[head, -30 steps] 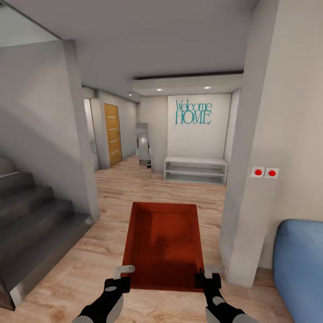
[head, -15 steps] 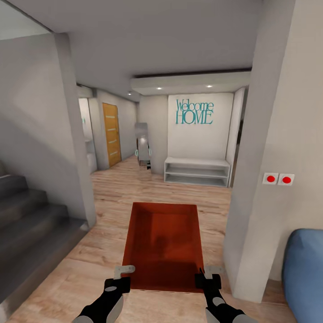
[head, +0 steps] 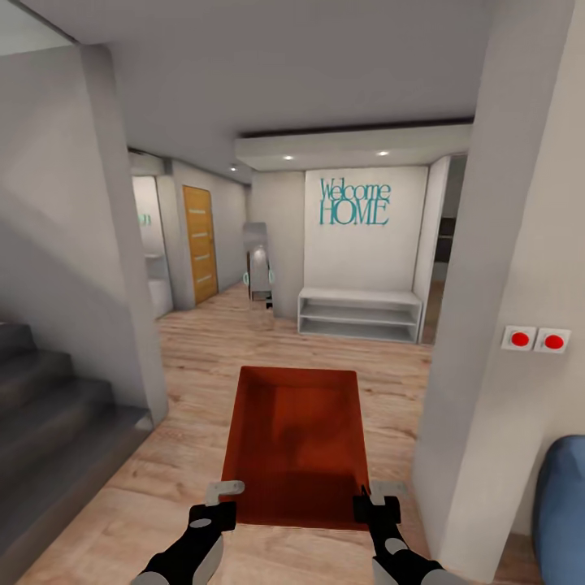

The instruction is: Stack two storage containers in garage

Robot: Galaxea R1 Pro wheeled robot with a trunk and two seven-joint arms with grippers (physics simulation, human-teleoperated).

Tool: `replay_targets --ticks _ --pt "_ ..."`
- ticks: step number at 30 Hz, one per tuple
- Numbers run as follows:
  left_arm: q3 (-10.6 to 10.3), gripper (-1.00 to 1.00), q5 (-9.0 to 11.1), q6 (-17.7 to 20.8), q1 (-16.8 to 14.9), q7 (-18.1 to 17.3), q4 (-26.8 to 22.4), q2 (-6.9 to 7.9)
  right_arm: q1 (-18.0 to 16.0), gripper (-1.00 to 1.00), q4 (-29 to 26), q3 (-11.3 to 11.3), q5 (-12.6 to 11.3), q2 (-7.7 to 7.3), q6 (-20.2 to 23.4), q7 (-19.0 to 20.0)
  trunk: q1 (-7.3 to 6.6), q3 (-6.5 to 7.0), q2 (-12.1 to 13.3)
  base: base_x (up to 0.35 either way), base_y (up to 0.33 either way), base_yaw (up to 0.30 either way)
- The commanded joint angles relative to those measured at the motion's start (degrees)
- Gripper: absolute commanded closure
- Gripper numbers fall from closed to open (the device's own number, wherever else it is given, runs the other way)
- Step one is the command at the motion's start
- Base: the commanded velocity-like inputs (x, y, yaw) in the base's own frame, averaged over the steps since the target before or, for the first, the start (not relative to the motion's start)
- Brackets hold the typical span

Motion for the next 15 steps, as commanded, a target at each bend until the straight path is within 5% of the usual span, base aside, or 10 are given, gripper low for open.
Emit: replay_targets --ticks 1,15 --pt "-0.9 1.0 1.5 0.2 0.0 0.3 0.2 -0.01 -0.1 1.0 -2.5 0.2 0.4 0.01 -0.4 -0.3 0.04 -0.09 -0.1 0.322 0.0 0.0" --pt "-0.9 1.0 1.5 0.2 0.0 0.3 0.2 -0.01 -0.1 1.0 -2.5 0.2 0.3 0.01 -0.4 -0.3 0.04 -0.09 -0.1 0.322 0.0 0.0"
